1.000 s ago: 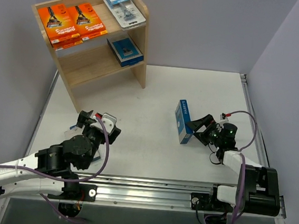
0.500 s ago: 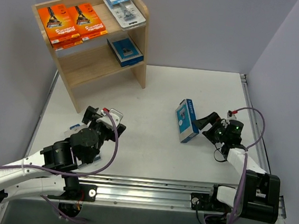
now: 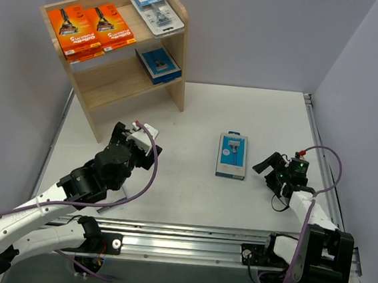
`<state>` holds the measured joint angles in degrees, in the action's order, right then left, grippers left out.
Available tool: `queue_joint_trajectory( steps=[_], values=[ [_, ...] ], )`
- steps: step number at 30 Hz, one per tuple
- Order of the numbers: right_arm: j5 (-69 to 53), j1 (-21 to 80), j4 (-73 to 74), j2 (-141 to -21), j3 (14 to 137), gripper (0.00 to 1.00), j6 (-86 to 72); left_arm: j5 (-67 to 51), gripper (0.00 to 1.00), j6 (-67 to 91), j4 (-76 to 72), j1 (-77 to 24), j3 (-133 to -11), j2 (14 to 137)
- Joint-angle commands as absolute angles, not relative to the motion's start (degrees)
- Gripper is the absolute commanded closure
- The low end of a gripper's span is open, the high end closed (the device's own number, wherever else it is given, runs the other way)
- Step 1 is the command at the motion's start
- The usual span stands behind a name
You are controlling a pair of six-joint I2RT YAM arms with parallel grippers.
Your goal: Place and organize the shaving razors onto the shelf
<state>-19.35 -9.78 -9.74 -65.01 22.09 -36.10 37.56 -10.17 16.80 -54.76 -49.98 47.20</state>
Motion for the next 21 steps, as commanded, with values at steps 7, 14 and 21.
queue_joint_trajectory(
  steps=[7, 14, 21],
  values=[
    [-21.88, -10.11, -13.53, -69.43, 27.51, 0.37, -35.51, 33.58, 0.06, -7.74, 14.77, -51.24, -50.54, 47.73],
    [-22.94, -9.76, -17.4, -74.97, 27.33, 0.9, -35.33, 35.07, 0.06, -7.65, 11.69, -50.36, -44.65, 43.51],
    [-22.06, -5.11, -21.26, -80.32, 26.72, 0.93, -36.21, 36.73, 0.06, -9.05, 11.87, -50.19, -44.47, 42.54]
  ],
)
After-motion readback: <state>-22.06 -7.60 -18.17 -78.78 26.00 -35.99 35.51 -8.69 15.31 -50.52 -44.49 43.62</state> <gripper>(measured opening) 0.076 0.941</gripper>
